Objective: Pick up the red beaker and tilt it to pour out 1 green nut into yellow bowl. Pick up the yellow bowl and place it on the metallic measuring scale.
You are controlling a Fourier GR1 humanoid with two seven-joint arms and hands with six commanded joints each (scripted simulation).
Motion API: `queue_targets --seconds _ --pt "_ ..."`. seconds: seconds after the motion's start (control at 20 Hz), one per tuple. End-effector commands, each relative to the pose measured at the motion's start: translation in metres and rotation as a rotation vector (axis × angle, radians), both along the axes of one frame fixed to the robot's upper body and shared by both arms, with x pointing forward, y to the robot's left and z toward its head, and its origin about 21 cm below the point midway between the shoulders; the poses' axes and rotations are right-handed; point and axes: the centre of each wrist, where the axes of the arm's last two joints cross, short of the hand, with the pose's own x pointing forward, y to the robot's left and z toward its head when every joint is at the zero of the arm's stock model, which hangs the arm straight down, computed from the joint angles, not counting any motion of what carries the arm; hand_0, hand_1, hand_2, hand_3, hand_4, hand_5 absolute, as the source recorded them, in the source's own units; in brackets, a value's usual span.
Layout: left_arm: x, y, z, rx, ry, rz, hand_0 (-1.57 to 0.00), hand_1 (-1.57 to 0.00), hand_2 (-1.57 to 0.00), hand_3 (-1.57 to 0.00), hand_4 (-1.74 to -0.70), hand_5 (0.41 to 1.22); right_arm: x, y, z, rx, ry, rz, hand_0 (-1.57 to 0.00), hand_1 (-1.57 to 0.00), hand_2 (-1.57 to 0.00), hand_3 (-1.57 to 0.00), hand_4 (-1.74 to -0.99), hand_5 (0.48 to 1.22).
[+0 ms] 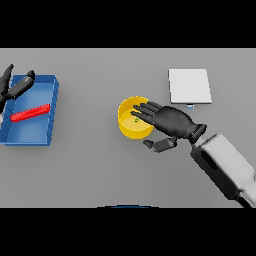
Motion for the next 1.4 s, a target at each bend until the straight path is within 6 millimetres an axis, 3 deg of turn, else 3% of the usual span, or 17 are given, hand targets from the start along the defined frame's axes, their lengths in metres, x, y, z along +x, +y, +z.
queue_targets --seconds 0.0,0.35,0.6,0.9,1.0,1.1,1.15,1.25,1.35 --pt "-0.001 0.001 0.003 0.003 -0.007 0.005 0.0 0.0 0.0 0.0 -0.72 0.682 0.004 0.005 0.001 -0.038 -0.005 0.028 0.0 0.0 0.0 0.0 -1.211 0.704" --pt "0.002 0.007 0.007 -0.012 -0.008 0.02 0.0 0.0 0.0 0.0 -0.72 0.686 0.031 0.025 -0.011 -0.262 0.026 0.111 0.0 0.0 0.0 0.0 -1.226 0.702" --pt "-0.003 0.008 0.003 -0.01 -0.012 0.009 0.0 0.0 0.0 0.0 -0.72 0.684 0.039 0.04 -0.015 -0.37 0.051 0.142 0.0 0.0 0.0 0.0 -1.266 0.72" --pt "-0.004 0.009 0.001 -0.025 -0.022 0.007 0.0 0.0 0.0 0.0 -0.72 0.686 0.045 0.051 -0.019 -0.396 0.094 0.125 0.0 0.0 0.0 0.0 -1.305 0.763" --pt "-0.004 0.011 0.003 -0.016 -0.026 0.005 0.0 0.0 0.0 0.0 -0.71 0.686 0.045 0.052 -0.019 -0.396 0.116 0.103 0.0 -0.02 -0.02 -0.04 -1.336 0.81" --pt "-0.003 0.015 0.004 -0.017 -0.029 0.003 0.0 0.0 0.0 0.0 -0.71 0.691 0.045 0.052 -0.019 -0.406 0.124 0.108 -0.29 -0.24 -0.18 -0.17 -1.387 0.873" --pt "0.0 0.012 0.007 -0.022 -0.028 0.005 0.0 0.0 0.0 0.0 -0.72 0.692 0.045 0.05 -0.017 -0.414 0.123 0.114 -0.54 -0.47 -0.31 -0.26 -1.42 0.943" --pt "-0.003 0.012 0.004 -0.028 -0.024 -0.001 0.0 0.0 0.0 0.0 -0.72 0.692 0.044 0.054 -0.02 -0.41 0.113 0.13 -0.91 -0.87 -0.69 -0.46 -1.512 1.043" --pt "-0.004 0.014 0.004 -0.02 -0.025 0.001 0.0 0.0 0.0 0.0 -0.72 0.696 0.045 0.051 -0.022 -0.392 0.117 0.145 -1.15 -1.12 -1.01 -0.72 -1.586 1.107"
